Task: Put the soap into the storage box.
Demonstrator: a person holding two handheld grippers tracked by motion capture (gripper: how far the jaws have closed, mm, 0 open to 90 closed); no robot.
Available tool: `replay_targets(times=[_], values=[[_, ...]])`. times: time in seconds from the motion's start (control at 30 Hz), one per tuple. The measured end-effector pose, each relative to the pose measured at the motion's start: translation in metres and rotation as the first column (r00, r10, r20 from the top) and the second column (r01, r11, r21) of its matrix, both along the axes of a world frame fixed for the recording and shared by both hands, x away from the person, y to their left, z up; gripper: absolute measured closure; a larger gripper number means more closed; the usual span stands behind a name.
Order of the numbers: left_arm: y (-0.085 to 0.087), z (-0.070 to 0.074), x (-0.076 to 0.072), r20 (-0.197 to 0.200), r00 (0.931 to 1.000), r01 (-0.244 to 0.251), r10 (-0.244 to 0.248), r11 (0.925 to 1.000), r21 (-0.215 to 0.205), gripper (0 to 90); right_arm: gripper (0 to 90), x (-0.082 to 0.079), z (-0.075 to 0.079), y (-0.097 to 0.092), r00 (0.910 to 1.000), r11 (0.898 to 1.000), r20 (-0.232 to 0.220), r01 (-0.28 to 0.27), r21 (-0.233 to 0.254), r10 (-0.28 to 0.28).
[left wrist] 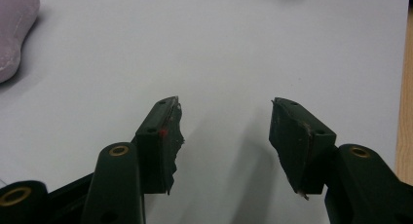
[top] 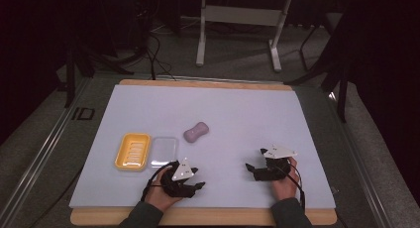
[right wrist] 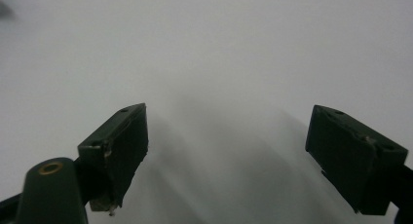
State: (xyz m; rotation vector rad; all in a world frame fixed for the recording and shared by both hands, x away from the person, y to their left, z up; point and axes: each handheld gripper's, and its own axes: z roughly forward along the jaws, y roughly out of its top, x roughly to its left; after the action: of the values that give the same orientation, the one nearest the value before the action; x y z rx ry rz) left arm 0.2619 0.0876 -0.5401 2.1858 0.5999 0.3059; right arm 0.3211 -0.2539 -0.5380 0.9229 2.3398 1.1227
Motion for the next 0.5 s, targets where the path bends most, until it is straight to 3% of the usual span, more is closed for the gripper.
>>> replay_targets(times=[0.2, 0.33, 0.5], values=[[0.0017, 0.0005, -0.0003, 0.007, 1.0000, -0.002, 0.002, 0.9999, -0.012, 45.1, 15.3, -0.0004, -0.0001, 0.0008, 1.0000, 1.000, 0.003, -0.001, -0.006, 0.001], [0.0031, 0.0005, 0.0015, -0.010, 0.9999, -0.005, 0.005, 0.9996, -0.026, 44.7, 15.3, -0.0009, 0.0003, -0.0008, 1.0000, 1.000, 0.008, -0.004, 0.009, 0.004], [0.0019, 0.0003, 0.0010, -0.007, 1.0000, 0.000, 0.000, 0.9998, -0.019, 44.6, 15.3, -0.0008, 0.0006, -0.0023, 0.9999, 1.000, 0.009, -0.006, 0.023, 0.006]])
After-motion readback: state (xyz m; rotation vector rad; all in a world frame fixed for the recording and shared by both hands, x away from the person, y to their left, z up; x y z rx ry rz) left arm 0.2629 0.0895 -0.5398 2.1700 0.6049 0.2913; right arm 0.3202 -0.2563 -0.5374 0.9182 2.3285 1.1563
